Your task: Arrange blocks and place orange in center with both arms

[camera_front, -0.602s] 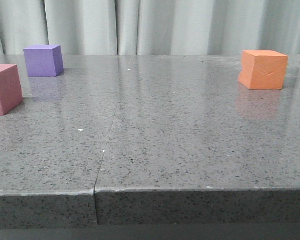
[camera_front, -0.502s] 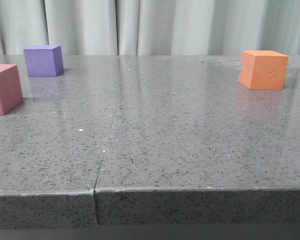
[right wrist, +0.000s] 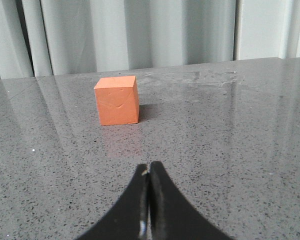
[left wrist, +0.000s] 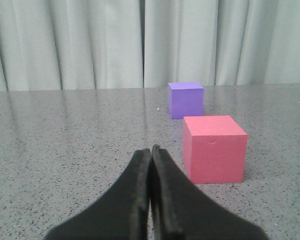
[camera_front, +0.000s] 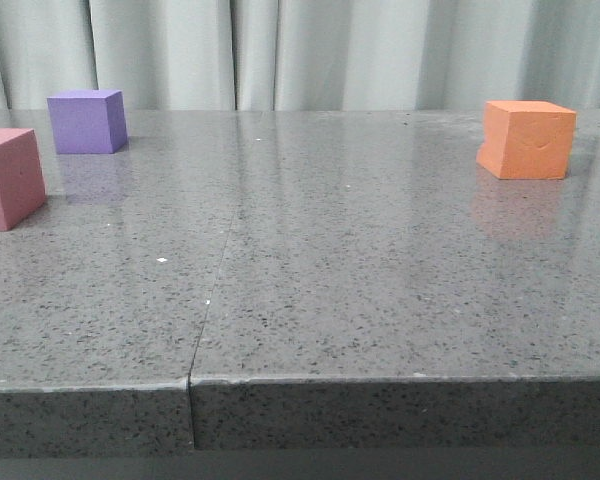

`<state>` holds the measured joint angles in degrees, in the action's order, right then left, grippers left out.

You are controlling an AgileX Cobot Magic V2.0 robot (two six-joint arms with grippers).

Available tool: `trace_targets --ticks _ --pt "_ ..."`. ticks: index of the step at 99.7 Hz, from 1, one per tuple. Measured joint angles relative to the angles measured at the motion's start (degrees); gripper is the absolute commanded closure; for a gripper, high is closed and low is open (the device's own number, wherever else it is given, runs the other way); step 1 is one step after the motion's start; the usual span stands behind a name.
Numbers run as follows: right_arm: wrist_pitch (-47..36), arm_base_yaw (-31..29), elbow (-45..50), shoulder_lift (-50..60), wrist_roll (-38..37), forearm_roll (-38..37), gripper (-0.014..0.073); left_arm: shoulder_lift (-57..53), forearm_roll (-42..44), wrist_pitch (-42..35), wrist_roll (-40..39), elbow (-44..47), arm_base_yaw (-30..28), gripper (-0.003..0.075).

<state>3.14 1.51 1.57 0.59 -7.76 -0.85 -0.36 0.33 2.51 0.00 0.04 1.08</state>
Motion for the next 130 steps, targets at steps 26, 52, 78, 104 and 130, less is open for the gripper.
trace_targets --ticks 26,52,78,104,130 --pt "-4.0 0.0 -0.2 0.0 -0.1 0.0 0.0601 0.0 0.0 0.0 0.0 0.0 0.0 0.0741" --pt "-2.2 0.0 -10.0 -3.9 -0.1 0.0 0.0661 0.0 0.0 0.0 0.0 0.0 0.0 0.0741" --pt "0.7 0.0 -22.4 -17.0 -0.1 0.0 0.0661 0.0 0.0 0.0 0.0 0.0 0.0 0.0741" --pt "9.3 0.0 -34.7 -34.1 -0.2 0.0 0.0661 0.0 0.0 0.0 0.0 0.0 0.0 0.0741" --pt "22.2 0.3 -48.4 -50.3 -0.2 0.0 0.0604 0.0 0.0 0.0 0.0 0.0 0.0 0.0741"
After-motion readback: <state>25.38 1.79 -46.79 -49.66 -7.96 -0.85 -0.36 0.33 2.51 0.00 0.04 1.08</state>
